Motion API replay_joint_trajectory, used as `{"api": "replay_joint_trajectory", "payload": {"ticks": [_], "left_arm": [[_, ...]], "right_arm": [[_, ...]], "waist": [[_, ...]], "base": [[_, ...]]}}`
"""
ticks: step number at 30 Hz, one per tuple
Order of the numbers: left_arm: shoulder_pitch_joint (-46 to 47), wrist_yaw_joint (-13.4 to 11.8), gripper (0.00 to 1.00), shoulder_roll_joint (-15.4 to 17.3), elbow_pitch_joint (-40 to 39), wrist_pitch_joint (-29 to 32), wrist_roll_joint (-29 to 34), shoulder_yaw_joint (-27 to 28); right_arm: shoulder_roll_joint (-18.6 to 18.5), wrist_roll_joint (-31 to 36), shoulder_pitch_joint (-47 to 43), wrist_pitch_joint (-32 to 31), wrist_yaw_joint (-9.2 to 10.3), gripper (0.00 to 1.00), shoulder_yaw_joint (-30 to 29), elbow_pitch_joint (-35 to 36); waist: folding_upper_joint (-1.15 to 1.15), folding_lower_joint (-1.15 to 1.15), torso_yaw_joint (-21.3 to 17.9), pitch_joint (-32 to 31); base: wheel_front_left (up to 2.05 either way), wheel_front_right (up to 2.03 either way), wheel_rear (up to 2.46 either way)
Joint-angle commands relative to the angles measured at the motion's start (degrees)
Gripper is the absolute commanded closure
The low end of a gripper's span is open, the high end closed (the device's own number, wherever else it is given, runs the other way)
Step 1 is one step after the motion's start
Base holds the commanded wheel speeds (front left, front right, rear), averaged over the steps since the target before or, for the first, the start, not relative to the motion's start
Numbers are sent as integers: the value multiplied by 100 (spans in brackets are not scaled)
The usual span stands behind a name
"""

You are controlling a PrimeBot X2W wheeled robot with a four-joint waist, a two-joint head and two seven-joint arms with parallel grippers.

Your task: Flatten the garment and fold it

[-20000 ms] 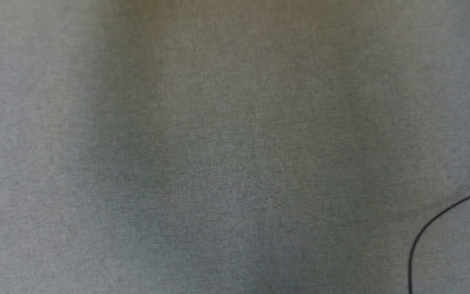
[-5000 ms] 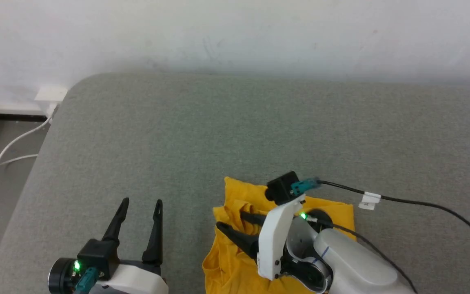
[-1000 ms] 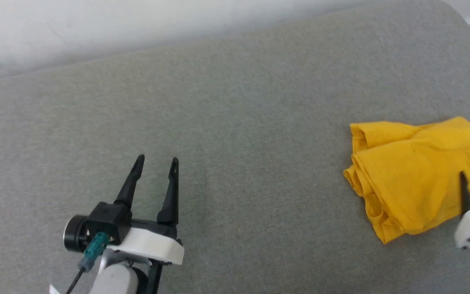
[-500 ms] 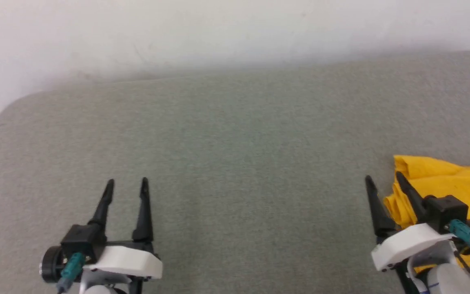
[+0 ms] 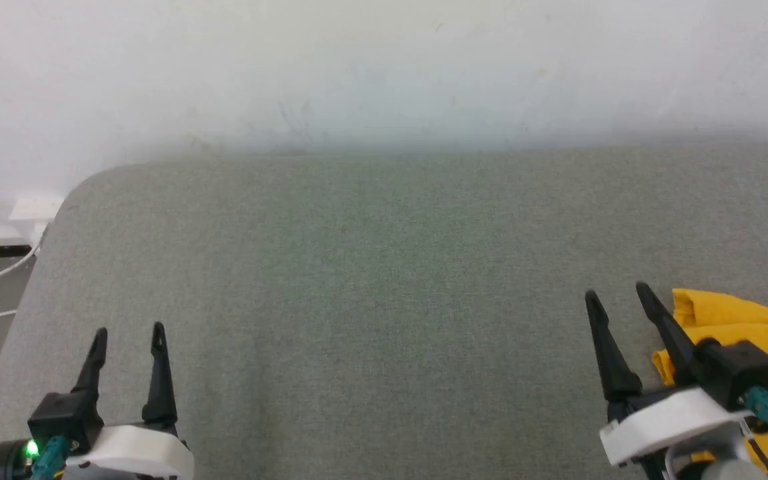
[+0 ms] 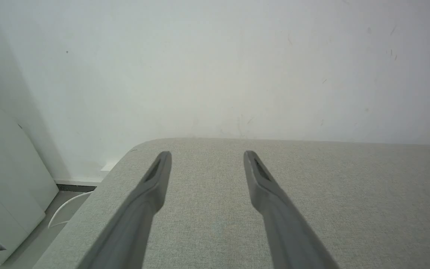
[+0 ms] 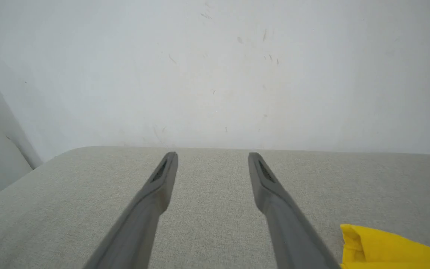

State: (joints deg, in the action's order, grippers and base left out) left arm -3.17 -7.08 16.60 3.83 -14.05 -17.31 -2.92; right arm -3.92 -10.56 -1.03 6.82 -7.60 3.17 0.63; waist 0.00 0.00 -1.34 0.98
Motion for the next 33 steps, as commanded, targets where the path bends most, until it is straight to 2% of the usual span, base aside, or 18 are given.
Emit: {"api": "replay_joint_trajectory", "payload": {"ticks": [1,7,19,20,33], "left_arm": [[-81,47,0,4,-24,35,19,-32],[-246,87,0,-9,-40,154,-60,-110],[-226,114,0,-42,149,95,-27,-275],[-260,97,100,-36,147,133,-47,-281],[-214,146,100,-145,107,245,102,-240]], "right_arm": [[22,37,-163,-54,11,0,-50,72],[79,134,-478,-130,11,0,-115,203],[102,120,-564,-2,11,0,-121,140],[80,140,-537,-22,0,100,-122,144],[78,216,-484,-76,0,100,-137,125]], "waist": [[0,0,-41,-42],[0,0,-127,-93],[0,0,-154,-67],[0,0,-154,-67],[0,0,-131,-69]], "base": [[0,0,0],[0,0,0],[0,0,0],[0,0,0],[0,0,0]]}}
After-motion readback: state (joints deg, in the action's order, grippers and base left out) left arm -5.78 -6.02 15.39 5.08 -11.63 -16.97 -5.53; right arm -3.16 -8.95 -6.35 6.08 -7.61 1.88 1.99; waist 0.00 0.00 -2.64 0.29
